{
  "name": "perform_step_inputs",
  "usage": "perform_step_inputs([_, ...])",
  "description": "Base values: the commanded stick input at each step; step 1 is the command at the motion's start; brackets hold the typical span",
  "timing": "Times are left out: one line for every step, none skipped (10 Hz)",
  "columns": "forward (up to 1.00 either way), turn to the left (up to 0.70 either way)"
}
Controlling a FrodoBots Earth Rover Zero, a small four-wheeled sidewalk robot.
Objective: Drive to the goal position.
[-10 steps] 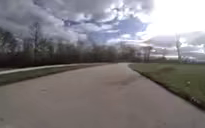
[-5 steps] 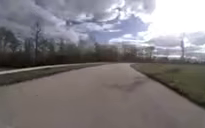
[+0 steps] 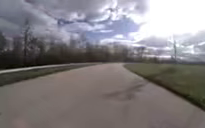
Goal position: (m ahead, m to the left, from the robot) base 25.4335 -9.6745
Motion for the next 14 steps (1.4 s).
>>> perform_step_inputs([1.00,0.00])
perform_step_inputs([1.00,0.00])
perform_step_inputs([1.00,0.00])
perform_step_inputs([1.00,0.00])
perform_step_inputs([1.00,0.00])
perform_step_inputs([1.00,0.00])
perform_step_inputs([1.00,0.00])
perform_step_inputs([1.00,0.00])
perform_step_inputs([1.00,0.00])
perform_step_inputs([1.00,0.00])
perform_step_inputs([1.00,-0.02])
perform_step_inputs([1.00,-0.23])
perform_step_inputs([1.00,-0.38])
perform_step_inputs([1.00,-0.39])
